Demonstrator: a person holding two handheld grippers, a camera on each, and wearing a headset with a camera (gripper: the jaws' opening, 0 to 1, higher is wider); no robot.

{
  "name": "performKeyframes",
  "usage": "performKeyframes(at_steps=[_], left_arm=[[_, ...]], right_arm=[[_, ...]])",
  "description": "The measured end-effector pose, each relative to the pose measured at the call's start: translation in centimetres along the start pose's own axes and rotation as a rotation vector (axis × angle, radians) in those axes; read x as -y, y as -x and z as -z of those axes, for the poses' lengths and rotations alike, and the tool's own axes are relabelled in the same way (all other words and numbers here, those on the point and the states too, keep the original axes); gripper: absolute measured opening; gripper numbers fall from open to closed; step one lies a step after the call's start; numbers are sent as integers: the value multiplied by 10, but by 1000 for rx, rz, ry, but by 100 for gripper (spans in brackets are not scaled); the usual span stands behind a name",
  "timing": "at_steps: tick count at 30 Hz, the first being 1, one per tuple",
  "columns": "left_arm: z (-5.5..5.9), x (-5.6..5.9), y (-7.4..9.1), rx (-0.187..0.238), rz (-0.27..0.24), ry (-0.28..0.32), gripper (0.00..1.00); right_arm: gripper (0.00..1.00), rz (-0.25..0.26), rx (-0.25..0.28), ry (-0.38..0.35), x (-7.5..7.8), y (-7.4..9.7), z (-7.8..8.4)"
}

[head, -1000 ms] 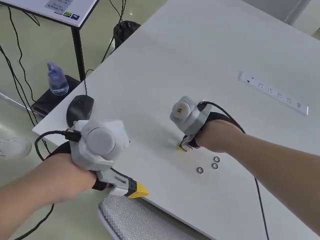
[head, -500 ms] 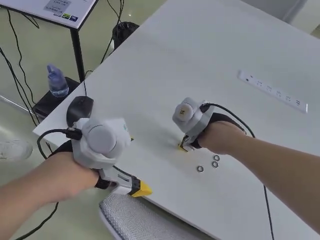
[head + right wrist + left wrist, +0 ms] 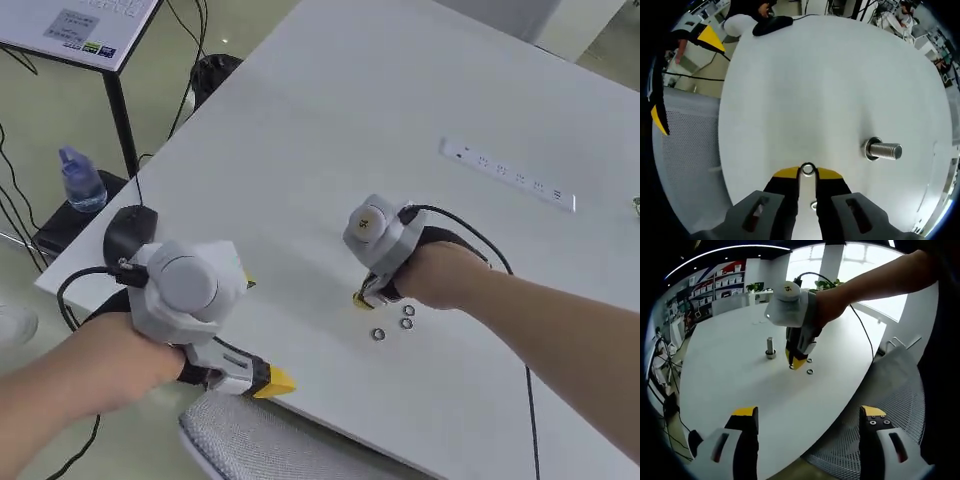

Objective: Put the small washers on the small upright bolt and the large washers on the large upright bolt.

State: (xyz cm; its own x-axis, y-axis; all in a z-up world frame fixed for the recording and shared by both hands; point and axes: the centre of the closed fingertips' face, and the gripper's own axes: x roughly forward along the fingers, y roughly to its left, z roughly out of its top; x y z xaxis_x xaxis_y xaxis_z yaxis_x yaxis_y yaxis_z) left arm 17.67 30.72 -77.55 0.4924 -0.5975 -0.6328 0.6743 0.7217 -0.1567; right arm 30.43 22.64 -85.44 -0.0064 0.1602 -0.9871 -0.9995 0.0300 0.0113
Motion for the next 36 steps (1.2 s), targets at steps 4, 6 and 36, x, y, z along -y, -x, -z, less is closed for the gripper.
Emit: performKeyframes(at_steps=[4,6,36], left_arm=[[-6,-2,-3,13,-5,-7,87],[-8,-3,-5,13,-4,-11,87],[-9,-13,-19,-11,8,-13,90]], right_arm=[[12,10,10,-31,4,11,17],[12,13,14,-51,6,16,27],[12,85,44,-257,60,53,120]])
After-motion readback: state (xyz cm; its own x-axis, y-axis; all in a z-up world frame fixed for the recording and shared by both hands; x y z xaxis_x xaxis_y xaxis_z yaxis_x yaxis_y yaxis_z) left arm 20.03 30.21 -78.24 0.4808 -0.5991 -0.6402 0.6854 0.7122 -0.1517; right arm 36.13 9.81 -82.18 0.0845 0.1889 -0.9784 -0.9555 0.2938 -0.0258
